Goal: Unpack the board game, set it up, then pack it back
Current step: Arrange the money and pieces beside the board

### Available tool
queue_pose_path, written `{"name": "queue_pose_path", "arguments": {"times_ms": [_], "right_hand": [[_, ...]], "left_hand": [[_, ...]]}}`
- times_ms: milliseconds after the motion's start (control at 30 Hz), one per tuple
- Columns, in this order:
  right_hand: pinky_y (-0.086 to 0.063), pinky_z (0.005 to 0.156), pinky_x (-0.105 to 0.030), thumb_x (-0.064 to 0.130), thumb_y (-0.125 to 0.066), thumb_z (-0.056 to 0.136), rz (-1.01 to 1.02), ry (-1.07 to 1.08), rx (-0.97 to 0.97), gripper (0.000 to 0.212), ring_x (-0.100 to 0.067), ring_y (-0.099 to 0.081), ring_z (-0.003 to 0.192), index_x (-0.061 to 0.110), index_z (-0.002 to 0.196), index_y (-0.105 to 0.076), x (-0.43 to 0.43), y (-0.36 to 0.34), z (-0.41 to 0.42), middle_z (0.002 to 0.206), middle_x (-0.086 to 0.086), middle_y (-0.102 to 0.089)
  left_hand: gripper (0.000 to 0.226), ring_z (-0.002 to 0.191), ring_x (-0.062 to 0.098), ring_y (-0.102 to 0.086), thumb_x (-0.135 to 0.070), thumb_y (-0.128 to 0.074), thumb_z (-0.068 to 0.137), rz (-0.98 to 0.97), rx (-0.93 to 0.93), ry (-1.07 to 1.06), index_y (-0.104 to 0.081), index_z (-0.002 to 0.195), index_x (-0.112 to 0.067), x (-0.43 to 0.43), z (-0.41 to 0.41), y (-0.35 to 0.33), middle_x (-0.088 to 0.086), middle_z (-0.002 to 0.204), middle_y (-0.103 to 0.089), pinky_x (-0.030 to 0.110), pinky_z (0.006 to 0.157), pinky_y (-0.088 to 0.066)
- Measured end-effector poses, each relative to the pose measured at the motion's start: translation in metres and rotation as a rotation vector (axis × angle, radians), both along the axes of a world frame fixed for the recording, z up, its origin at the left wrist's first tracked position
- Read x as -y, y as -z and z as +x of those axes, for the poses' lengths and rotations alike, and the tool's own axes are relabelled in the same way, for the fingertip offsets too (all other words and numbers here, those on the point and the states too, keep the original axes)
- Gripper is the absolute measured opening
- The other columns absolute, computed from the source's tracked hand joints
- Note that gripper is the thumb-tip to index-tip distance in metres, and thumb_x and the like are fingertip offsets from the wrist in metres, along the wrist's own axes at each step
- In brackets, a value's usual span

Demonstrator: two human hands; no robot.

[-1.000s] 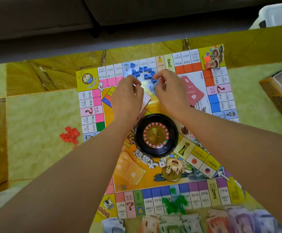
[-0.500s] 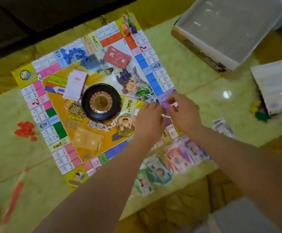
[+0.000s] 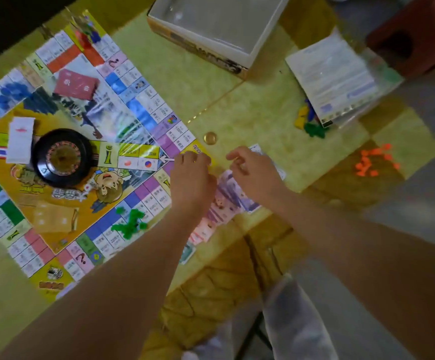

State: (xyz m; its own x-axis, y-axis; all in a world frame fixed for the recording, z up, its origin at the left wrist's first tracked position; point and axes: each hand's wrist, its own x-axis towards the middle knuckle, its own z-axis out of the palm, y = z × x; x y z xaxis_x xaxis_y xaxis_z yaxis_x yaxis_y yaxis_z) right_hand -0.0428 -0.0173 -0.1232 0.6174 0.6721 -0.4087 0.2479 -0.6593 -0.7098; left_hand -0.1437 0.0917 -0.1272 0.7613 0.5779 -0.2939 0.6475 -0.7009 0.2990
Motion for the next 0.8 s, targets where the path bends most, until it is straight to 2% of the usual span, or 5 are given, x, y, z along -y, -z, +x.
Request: {"name": "queue_pose_path", "arguments": {"times_ms": [167,367,500,667,800], "right_hand": [[-0.047,0.066,-0.036,0.011,-0.053,0.090,-0.127,0.169,0.103,0.018,-0.020,-0.056,0.074,0.017,0.107,-0.056,0.095,-0.005,0.058,0.084,0.002,-0.055],[-0.044,0.071,-0.039,0.007,-0.062,0.085,-0.340,0.374,0.306,0.033,-0.027,-0.053,0.096,0.009,0.115,-0.048,0.187,0.003,0.120,0.120,-0.010,-0.046],[-0.044,0.086,-0.041,0.005,-0.066,0.082,-0.419,0.489,0.291,0.045,-0.037,-0.050,0.109,0.003,0.122,-0.045,0.236,0.027,0.157,0.127,-0.019,-0.039],[-0.045,0.079,-0.038,0.004,-0.064,0.082,-0.302,0.435,0.219,0.041,-0.027,-0.051,0.096,0.008,0.119,-0.047,0.252,0.044,0.170,0.120,-0.012,-0.043],[-0.046,0.075,-0.032,0.003,-0.065,0.082,-0.184,0.441,0.196,0.024,-0.019,-0.052,0.084,0.013,0.103,-0.056,0.254,0.049,0.172,0.099,-0.001,-0.048]], "left_hand": [[0.027,0.099,0.036,-0.052,-0.008,-0.060,0.082,-0.152,0.117,0.047,-0.062,0.108,-0.008,0.075,0.066,-0.017,0.016,0.108,-0.054,0.040,0.075,-0.039],[0.038,0.087,0.025,-0.051,-0.013,-0.061,0.087,-0.348,0.076,0.191,-0.050,0.122,-0.014,0.150,0.132,-0.014,0.008,0.119,-0.042,0.031,0.067,-0.033],[0.054,0.092,0.028,-0.055,-0.010,-0.065,0.083,-0.384,0.049,0.223,-0.042,0.132,-0.015,0.201,0.176,-0.004,0.010,0.123,-0.035,0.034,0.069,-0.044],[0.084,0.104,0.029,-0.056,-0.005,-0.071,0.076,-0.353,0.025,0.232,-0.029,0.145,-0.026,0.232,0.202,0.018,0.011,0.136,-0.024,0.035,0.084,-0.053],[0.063,0.101,0.027,-0.055,-0.012,-0.075,0.078,-0.263,0.022,0.274,-0.043,0.132,-0.017,0.236,0.211,0.028,0.009,0.129,-0.030,0.034,0.085,-0.049]]}}
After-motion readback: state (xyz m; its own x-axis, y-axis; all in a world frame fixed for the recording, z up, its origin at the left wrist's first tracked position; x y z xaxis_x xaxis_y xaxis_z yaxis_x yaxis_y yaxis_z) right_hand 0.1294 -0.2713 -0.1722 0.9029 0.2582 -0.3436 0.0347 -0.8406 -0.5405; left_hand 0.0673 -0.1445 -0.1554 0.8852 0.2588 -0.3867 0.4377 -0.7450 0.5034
